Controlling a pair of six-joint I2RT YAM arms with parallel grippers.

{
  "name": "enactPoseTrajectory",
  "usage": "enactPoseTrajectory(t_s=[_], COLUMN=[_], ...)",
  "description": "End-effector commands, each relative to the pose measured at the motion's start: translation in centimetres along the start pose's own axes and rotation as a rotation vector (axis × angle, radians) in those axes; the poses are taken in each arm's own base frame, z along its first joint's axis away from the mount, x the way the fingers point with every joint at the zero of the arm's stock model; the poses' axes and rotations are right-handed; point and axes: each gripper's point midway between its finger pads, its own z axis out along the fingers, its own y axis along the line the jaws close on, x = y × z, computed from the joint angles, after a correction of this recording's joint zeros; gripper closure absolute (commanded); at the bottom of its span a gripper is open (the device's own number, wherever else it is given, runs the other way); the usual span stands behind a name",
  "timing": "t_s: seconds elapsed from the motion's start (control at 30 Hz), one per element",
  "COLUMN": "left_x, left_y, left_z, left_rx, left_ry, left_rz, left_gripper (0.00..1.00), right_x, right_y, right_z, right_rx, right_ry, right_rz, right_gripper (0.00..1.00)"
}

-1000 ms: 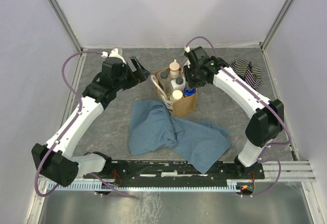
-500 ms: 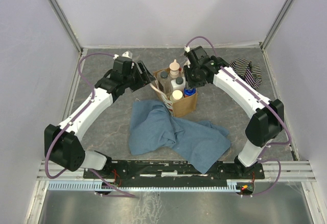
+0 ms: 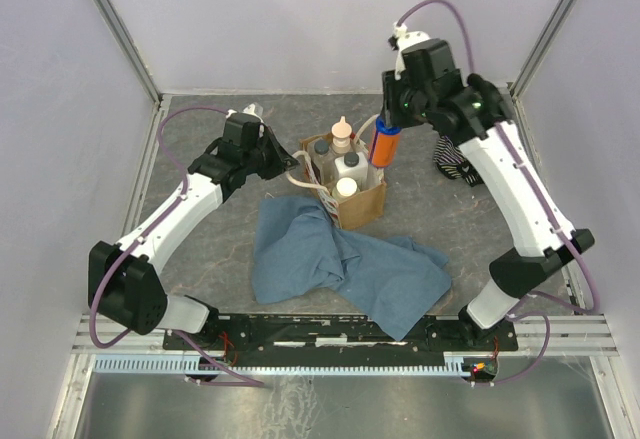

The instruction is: Take the personal care products out of the canvas bag

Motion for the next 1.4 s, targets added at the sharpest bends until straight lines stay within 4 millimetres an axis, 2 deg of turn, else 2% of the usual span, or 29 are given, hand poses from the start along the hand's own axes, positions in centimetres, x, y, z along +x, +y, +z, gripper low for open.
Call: enactPoseTrajectory(t_s=[0.0,0.13,0.27,0.33,0.5,0.6,0.63,0.73,0.93,0.97,1.1,1.17,1.27,1.3,1.37], left_x=[-0.3,-0.1,0.2,0.5,0.7,0.7,0.8,1.2,1.6,1.5,1.5,1.7,1.9,2.0,2.0], left_y=[-1.0,-0.8,-0.7,-0.5,-0.3,-0.4,-0.3,0.2,0.3,0.3,0.5,0.7,0.8,0.8,0.8], left_z=[-0.5,-0.4,-0.2,-0.1,0.0,0.0,0.0,0.1,0.2,0.1,0.0,0.0,0.2,0.3,0.4], left_rx=[0.043,0.033,0.03,0.024,0.018,0.021,0.019,0.008,0.012,0.013,0.003,0.001,0.001,0.0,0.0], left_ry=[-0.019,-0.006,0.008,0.017,0.029,0.029,0.03,0.036,0.047,0.045,0.041,0.046,0.054,0.058,0.06], left_rz=[0.002,-0.001,-0.006,-0.007,-0.008,-0.007,-0.006,-0.011,-0.016,-0.014,-0.01,-0.012,-0.013,-0.012,-0.013], left_gripper=[0.97,0.97,0.97,0.96,0.86,0.78,0.76,0.74,0.73,0.73,0.73,0.73,0.72,0.72,0.71], right_x=[-6.9,-7.7,-6.6,-5.7,-3.0,0.1,1.9,4.2,6.1,6.4,7.0,7.3,7.2,6.9,5.8], right_y=[-3.4,-5.6,-7.8,-8.9,-12.0,-14.2,-14.7,-15.8,-16.6,-16.6,-16.8,-16.6,-16.1,-15.4,-12.3], right_z=[-8.6,-10.7,-9.5,-8.3,-3.3,0.5,1.9,3.7,5.9,6.1,6.3,6.1,5.1,4.4,3.1], right_rx=[0.115,0.2,0.209,0.209,0.287,0.369,0.389,0.437,0.478,0.482,0.491,0.488,0.463,0.422,0.267], right_ry=[-0.293,-0.335,-0.307,-0.288,-0.264,-0.28,-0.263,-0.279,-0.268,-0.261,-0.236,-0.218,-0.204,-0.207,-0.232], right_rz=[0.036,0.044,0.109,0.149,0.188,0.222,0.229,0.272,0.308,0.308,0.306,0.299,0.307,0.313,0.312], right_gripper=[0.75,0.72,0.71,0.71,0.71,0.72,0.73,0.74,0.73,0.68,0.27,0.12,0.04,0.03,0.06])
